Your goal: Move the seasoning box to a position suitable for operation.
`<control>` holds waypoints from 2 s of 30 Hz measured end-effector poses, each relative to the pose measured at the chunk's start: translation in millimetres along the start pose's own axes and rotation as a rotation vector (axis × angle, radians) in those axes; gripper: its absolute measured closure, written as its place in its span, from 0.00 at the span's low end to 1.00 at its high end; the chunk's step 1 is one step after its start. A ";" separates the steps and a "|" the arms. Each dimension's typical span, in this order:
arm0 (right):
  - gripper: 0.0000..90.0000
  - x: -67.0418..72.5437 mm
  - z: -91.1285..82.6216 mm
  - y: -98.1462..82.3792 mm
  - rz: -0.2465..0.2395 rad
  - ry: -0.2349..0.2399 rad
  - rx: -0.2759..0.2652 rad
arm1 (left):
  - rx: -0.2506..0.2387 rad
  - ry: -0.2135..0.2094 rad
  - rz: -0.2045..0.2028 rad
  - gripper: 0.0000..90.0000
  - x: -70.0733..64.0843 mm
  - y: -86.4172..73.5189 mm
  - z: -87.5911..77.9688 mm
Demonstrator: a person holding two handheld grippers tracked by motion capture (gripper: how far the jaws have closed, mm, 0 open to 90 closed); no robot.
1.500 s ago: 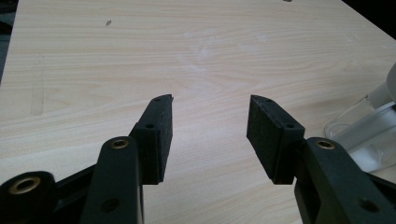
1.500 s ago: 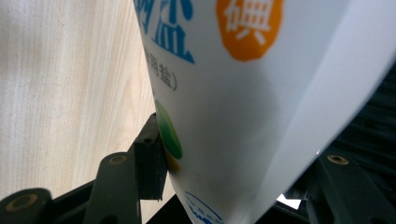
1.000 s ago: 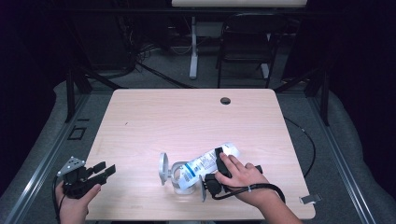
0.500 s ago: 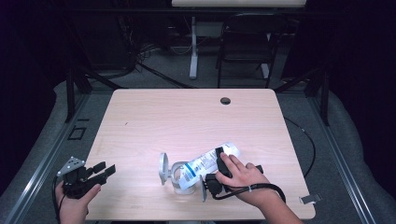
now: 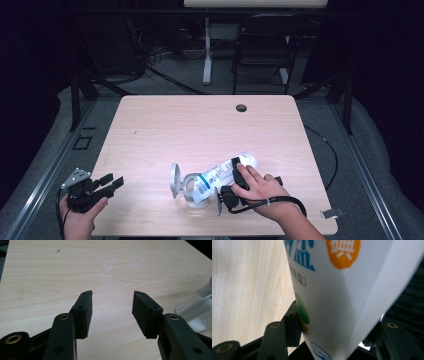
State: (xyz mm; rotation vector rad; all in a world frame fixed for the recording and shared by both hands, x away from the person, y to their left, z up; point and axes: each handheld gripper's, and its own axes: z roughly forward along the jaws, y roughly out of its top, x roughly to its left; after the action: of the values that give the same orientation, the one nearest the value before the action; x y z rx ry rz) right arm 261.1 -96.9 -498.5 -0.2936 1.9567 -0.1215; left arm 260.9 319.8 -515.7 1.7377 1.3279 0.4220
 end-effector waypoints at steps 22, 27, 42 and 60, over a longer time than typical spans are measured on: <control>0.52 -0.3 -0.4 -0.6 -0.009 -0.003 0.003 | -0.001 0.002 -0.005 0.57 0.5 -0.8 0.9; 0.52 -0.4 -0.4 -0.4 -0.013 -0.004 0.004 | 0.000 0.001 -0.004 0.57 0.5 -0.7 1.0; 0.52 -1.0 -1.1 0.3 -0.023 -0.008 0.007 | -0.004 0.001 -0.004 0.57 0.3 -0.5 0.5; 0.52 -1.4 -0.5 0.7 -0.022 -0.005 0.001 | -0.002 0.002 -0.008 0.57 0.9 -0.8 0.7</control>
State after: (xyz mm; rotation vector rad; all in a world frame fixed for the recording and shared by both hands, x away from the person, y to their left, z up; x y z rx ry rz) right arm 261.1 -95.9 -497.2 -0.3145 1.9492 -0.1359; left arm 261.2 320.3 -517.0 1.7302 1.3343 0.4208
